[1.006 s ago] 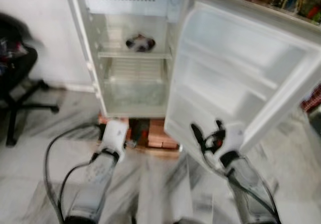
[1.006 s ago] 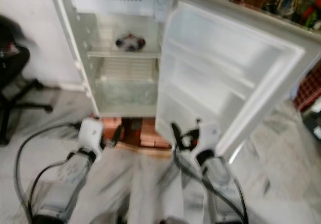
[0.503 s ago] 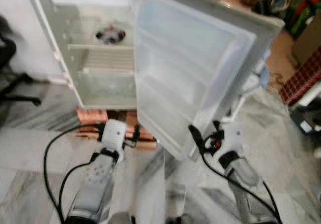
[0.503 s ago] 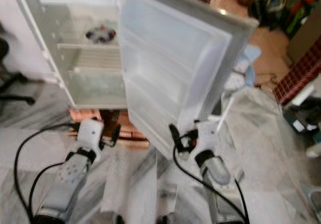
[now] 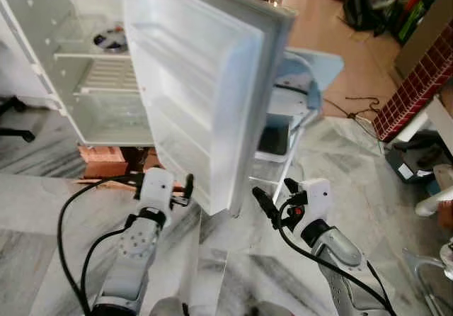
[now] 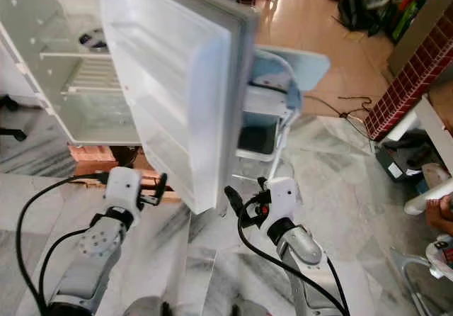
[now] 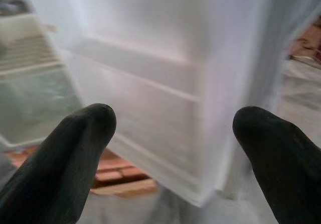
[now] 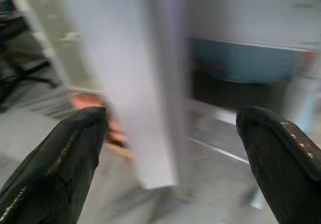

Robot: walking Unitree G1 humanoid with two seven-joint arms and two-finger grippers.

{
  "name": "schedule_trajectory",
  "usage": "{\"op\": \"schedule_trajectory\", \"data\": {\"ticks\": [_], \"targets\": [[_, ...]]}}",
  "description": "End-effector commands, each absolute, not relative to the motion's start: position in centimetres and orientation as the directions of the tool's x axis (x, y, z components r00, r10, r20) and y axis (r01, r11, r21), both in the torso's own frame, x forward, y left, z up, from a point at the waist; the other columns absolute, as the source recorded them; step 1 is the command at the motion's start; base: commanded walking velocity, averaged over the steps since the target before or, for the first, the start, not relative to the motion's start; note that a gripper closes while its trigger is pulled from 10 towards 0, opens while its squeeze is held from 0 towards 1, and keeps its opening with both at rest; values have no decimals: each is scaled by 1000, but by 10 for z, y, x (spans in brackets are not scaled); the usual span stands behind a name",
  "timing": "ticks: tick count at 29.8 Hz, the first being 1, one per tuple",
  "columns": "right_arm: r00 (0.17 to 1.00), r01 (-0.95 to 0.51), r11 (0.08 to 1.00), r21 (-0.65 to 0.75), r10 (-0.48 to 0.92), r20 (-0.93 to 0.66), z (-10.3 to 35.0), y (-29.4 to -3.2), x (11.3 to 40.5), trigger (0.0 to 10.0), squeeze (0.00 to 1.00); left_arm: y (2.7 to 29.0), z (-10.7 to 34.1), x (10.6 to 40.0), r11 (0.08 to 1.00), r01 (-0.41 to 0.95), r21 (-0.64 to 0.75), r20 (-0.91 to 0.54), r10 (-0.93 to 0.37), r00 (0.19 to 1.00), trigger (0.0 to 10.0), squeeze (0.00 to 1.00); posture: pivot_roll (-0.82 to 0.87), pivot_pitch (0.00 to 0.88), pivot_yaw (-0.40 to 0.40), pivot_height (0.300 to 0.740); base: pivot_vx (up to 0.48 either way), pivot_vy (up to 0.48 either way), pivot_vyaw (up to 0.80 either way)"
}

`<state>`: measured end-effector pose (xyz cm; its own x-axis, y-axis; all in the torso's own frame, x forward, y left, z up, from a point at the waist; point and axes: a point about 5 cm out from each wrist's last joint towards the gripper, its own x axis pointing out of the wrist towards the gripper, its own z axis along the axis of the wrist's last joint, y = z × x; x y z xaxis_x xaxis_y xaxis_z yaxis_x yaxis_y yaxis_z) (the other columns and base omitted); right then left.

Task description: Restocking fridge

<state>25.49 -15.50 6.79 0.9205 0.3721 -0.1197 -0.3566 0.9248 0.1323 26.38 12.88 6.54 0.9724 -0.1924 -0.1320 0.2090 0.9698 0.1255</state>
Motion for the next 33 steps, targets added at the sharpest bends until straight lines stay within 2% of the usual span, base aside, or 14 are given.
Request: {"op": "schedule_trajectory", "data": {"ticks": [1,6,15,20,33], "targets": [[935,-329,937,122,341,-96,72,-159,257,10000,0,125,67,264,965,230,124,-126,-215,968,10000,0,95,110,-16,740,0,0,750],[966,-247,965,84,252,-49,81,-166,264,10000,0,125,68,265,963,240,126,-126,-224,966,10000,0,96,108,-16,740,0,0,788],[990,-121,992,42,124,-66,78,-183,274,10000,0,123,66,264,961,242,132,-136,-224,965,10000,0,99,105,-14,740,0,0,783],[998,-3,1000,19,4,-70,79,-198,283,10000,0,125,65,264,962,237,136,-142,-218,966,10000,0,102,106,-19,740,0,0,753],[989,150,986,71,-149,-20,98,-205,317,10000,0,126,64,261,962,232,144,-155,-209,965,10000,0,119,111,-22,740,0,0,67]]}}
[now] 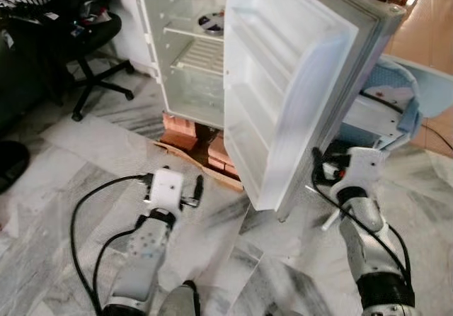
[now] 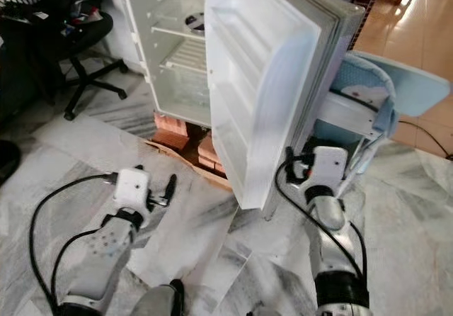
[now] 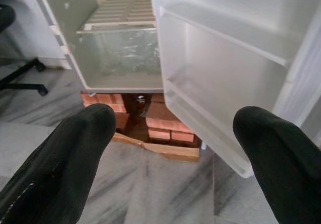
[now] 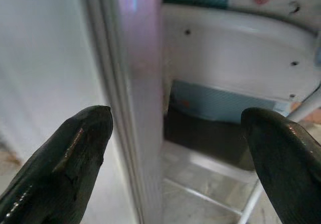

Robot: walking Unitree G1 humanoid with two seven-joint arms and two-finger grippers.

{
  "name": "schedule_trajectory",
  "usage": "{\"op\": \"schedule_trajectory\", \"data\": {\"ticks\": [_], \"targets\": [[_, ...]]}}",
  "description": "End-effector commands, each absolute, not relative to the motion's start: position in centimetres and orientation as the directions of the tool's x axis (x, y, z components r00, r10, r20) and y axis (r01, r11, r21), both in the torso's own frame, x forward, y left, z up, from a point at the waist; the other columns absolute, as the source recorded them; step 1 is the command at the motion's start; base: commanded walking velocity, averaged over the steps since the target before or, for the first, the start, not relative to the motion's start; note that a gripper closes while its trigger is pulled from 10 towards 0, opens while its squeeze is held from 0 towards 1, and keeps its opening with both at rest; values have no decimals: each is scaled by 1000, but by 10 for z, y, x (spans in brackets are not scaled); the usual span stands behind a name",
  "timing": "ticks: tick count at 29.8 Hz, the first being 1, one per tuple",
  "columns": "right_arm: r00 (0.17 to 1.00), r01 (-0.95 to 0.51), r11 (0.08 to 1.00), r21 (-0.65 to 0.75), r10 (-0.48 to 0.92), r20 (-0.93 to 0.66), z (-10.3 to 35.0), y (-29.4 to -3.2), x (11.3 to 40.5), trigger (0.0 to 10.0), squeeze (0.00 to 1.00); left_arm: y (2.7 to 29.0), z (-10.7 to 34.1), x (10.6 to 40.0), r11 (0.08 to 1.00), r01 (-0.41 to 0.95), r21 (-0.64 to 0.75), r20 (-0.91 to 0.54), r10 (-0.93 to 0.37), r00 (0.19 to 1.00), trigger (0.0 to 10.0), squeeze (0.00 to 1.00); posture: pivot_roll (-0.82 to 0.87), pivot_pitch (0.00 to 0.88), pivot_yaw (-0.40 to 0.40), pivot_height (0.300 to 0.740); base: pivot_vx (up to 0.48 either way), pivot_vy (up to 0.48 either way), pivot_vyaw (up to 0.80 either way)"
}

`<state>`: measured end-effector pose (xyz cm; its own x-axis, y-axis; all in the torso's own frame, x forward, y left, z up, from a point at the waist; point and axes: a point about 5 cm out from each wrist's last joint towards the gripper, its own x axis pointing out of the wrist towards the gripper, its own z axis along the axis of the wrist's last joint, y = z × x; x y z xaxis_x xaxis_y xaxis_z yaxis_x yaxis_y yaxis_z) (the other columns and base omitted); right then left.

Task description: Restocking fridge

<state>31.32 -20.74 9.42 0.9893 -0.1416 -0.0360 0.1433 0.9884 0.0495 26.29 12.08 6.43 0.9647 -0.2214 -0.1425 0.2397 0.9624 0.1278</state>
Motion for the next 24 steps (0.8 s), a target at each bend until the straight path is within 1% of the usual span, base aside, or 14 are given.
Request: {"op": "schedule_trajectory", "data": {"ticks": [1,5,7,9,14,15,16,17,18,19,20,21,23,24], "targets": [[989,145,986,86,-145,-13,100,-204,319,10000,0,126,64,261,962,232,145,-155,-209,966,10000,0,119,111,-22,740,0,0,0],[996,72,984,161,-80,44,114,-194,331,10000,0,128,64,261,963,228,147,-155,-205,966,10000,0,127,110,-23,740,0,0,0],[995,6,967,254,-32,96,129,-186,341,10000,0,129,63,260,962,228,149,-160,-204,966,10000,0,127,110,-22,740,0,0,0],[993,-23,959,282,-12,121,136,-182,345,10000,0,128,62,259,962,229,150,-161,-205,965,10000,0,130,110,-20,740,0,0,0],[962,-231,902,365,156,222,159,-159,350,10000,0,126,62,258,960,239,147,-161,-215,963,10000,0,130,110,-20,740,0,0,0],[890,-445,801,401,345,298,169,-137,341,10000,0,126,62,258,960,239,146,-162,-215,963,10000,0,130,110,-20,740,0,0,0],[833,-549,728,411,438,338,175,-127,332,10000,0,126,62,258,960,238,145,-162,-215,963,10000,0,130,110,-20,740,0,0,0],[750,-661,622,419,541,381,182,-115,319,10000,0,127,62,258,961,237,144,-161,-214,964,10000,0,130,110,-20,740,0,0,0],[750,-661,622,419,541,381,182,-115,319,10000,0,127,62,258,961,237,144,-161,-214,964,10000,0,130,110,-20,740,0,0,0],[715,-699,581,417,576,396,185,-111,313,10000,0,127,62,258,961,236,144,-161,-213,964,10000,0,133,120,-22,740,0,0,0],[667,-743,520,421,625,405,185,-108,303,10000,0,128,62,257,961,235,144,-163,-211,964,10000,0,132,121,-22,740,0,0,0],[667,-743,520,421,625,405,185,-108,303,10000,0,128,62,257,961,235,144,-163,-211,964,10000,0,132,121,-22,740,0,0,0],[639,-764,487,423,657,399,181,-108,297,10000,0,128,61,256,961,235,143,-165,-211,964,10000,0,132,121,-22,740,0,0,0],[640,-763,494,418,669,378,176,-109,295,10000,0,128,61,256,961,236,143,-166,-211,963,10000,0,130,120,-22,740,0,0,0]]}}
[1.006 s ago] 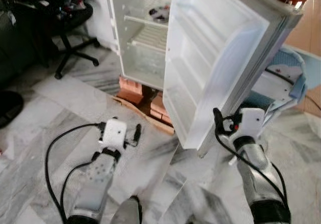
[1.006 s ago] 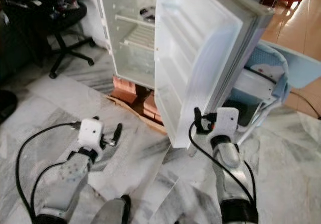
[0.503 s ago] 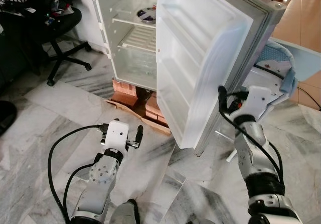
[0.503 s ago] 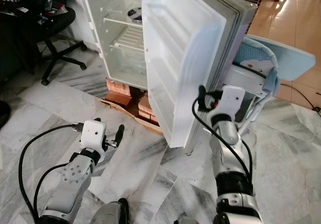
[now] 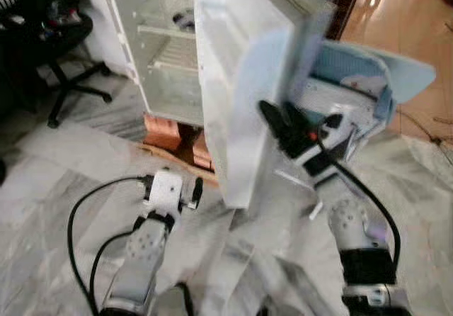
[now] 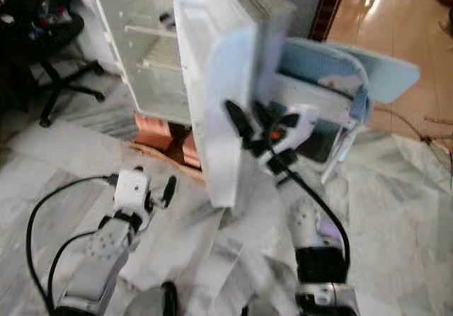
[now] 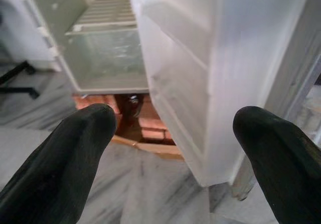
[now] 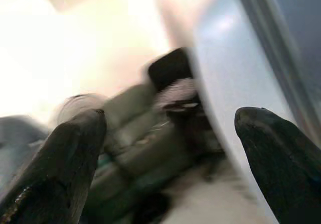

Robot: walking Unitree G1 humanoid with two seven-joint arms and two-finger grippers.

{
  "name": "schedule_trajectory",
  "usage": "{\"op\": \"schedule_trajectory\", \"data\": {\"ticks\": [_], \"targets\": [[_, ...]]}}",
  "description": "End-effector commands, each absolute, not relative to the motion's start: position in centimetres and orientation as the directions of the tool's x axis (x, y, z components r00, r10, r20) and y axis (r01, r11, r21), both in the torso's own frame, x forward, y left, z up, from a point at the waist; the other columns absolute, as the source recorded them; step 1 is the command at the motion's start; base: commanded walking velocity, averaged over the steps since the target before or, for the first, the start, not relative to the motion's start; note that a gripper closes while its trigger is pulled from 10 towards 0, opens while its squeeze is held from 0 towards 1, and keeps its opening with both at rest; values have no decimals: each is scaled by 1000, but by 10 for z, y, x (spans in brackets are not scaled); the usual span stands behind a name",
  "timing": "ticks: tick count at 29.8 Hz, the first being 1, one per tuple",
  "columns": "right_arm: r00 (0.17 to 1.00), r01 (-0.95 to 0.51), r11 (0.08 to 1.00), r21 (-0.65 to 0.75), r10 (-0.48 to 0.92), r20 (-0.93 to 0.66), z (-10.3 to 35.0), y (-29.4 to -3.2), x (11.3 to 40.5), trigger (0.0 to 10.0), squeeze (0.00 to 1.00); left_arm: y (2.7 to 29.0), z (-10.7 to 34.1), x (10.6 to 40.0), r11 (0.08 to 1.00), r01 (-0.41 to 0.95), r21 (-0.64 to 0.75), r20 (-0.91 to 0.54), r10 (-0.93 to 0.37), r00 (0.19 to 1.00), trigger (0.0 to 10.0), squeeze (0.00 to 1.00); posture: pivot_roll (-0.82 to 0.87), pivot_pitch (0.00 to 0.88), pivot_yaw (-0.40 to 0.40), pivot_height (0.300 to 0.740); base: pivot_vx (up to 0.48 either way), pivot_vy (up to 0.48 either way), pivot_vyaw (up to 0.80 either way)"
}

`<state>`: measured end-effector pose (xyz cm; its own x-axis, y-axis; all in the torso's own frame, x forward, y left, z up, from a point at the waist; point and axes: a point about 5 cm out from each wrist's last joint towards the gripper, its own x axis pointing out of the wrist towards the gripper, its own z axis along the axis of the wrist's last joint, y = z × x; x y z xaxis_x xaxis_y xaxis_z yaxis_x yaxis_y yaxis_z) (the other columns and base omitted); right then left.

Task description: Restocking fridge

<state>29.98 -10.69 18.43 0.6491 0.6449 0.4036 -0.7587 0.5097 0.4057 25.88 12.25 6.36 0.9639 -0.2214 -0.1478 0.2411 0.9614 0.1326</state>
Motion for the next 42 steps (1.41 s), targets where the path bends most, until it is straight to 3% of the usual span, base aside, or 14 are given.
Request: {"op": "schedule_trajectory", "data": {"ticks": [1,3,5,7,11,14,17,18,20,29,35,37,41,42], "targets": [[636,-762,490,424,689,347,168,-111,292,10000,0,127,60,256,961,237,142,-167,-213,963,10000,0,130,120,-22,740,0,0,0],[628,-761,479,437,712,313,160,-113,288,10000,0,126,60,255,961,239,141,-168,-214,962,10000,0,127,121,-22,740,0,0,0],[546,-801,418,429,803,237,148,-113,272,10000,0,125,61,256,961,240,139,-167,-216,962,10000,0,126,121,-22,740,0,0,0],[412,-840,329,431,904,112,128,-113,247,10000,0,125,61,256,960,241,139,-168,-217,962,10000,0,126,121,-22,740,0,0,0],[345,-852,292,434,937,47,117,-115,235,10000,0,125,61,256,960,242,140,-170,-217,961,10000,0,123,121,-22,740,0,0,0],[320,-856,326,402,944,-86,97,-121,227,10000,0,125,60,256,960,244,141,-174,-218,960,10000,0,123,121,-22,740,0,0,0],[353,-852,394,344,918,-177,85,-126,230,10000,0,124,60,256,959,245,141,-177,-219,960,10000,0,125,121,-22,740,0,0,0],[459,-820,514,253,853,-246,77,-132,242,10000,0,124,59,256,959,246,142,-179,-220,959,10000,0,125,120,-23,740,0,0,0],[536,-788,588,184,801,-267,74,-137,252,10000,0,124,59,257,958,248,142,-181,-221,958,10000,0,125,120,-23,740,0,0,0],[607,-752,650,107,747,-270,76,-142,261,10000,0,116,56,261,944,302,133,-206,-272,940,10000,0,119,115,-28,740,0,0,0],[731,-661,750,34,653,-197,81,-140,273,10000,0,128,68,289,956,246,160,-166,-220,961,10000,0,110,108,-32,740,0,0,0],[821,-557,828,64,560,-110,88,-137,280,10000,0,136,73,295,956,228,183,-151,-201,968,10000,0,107,107,-31,740,0,0,0],[836,-535,842,66,539,-98,89,-138,280,10000,0,137,73,295,956,224,188,-151,-197,969,10000,0,107,107,-31,740,0,0,0],[900,-427,900,88,432,-56,91,-143,283,10000,0,146,69,295,960,190,205,-153,-161,975,10000,0,110,107,-38,740,0,0,0]]}}
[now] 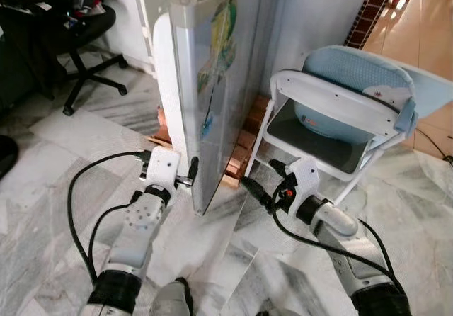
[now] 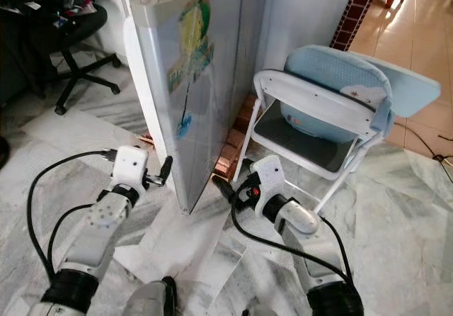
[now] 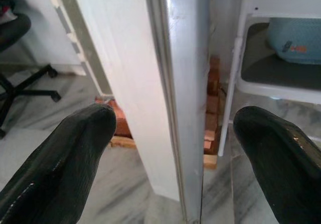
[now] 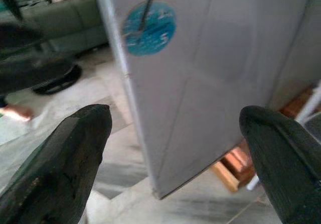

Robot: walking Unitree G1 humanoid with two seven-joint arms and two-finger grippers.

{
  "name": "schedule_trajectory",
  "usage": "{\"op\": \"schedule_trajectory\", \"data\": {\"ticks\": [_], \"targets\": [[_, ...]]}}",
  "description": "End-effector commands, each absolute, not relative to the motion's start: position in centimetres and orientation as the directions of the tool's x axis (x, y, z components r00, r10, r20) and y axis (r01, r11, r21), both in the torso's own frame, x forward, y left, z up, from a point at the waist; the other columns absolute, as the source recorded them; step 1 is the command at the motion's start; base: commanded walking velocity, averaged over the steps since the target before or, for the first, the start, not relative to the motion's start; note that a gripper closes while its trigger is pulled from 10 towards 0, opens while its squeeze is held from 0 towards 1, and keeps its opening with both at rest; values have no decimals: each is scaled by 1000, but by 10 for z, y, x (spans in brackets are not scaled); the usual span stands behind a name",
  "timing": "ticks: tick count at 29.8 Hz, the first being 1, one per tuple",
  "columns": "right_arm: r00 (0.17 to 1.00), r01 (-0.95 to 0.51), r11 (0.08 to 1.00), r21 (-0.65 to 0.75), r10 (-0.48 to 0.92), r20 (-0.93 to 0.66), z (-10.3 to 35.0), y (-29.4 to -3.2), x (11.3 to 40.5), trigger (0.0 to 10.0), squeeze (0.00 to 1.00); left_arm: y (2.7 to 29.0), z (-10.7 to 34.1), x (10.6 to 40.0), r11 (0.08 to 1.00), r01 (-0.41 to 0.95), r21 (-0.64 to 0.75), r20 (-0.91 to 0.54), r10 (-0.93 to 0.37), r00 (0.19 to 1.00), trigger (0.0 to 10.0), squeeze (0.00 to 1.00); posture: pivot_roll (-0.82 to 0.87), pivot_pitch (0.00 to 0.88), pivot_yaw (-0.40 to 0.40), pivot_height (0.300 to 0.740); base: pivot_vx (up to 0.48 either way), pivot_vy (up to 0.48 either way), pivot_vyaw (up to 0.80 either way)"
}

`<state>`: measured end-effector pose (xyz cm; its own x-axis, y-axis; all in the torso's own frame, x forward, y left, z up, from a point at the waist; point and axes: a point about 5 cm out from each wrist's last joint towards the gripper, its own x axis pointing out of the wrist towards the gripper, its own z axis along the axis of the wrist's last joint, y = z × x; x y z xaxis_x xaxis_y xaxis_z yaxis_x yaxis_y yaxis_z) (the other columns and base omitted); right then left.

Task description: Restocking fridge

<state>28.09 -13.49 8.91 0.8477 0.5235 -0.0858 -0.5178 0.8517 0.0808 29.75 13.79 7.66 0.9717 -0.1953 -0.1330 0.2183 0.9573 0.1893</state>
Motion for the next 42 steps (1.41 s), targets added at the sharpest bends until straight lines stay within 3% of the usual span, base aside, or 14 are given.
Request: {"op": "schedule_trajectory", "data": {"ticks": [1,7,16,24,33,42], "targets": [[922,-381,919,104,386,-37,91,-146,283,10000,0,150,68,296,962,175,210,-154,-144,977,10000,0,110,107,-39,740,0,0,0],[949,-313,938,151,315,10,97,-146,284,10000,0,164,74,309,970,122,211,-130,-95,987,10000,0,109,106,-42,740,0,0,0],[965,-262,953,154,262,20,97,-149,285,10000,0,162,73,311,971,131,200,-123,-108,987,10000,0,102,102,-38,740,0,127,-185],[971,-237,960,152,239,10,93,-147,285,10000,0,149,52,291,973,161,164,-176,-132,976,10000,0,107,101,-37,740,0,456,0],[978,-206,969,137,207,3,93,-148,291,10000,0,146,52,281,973,176,147,-141,-156,978,10000,0,120,96,-39,740,0,480,0],[985,-170,977,131,171,8,92,-151,292,10000,0,144,57,282,969,195,154,-122,-177,977,10000,0,114,89,-34,740,127,426,-724]]}}
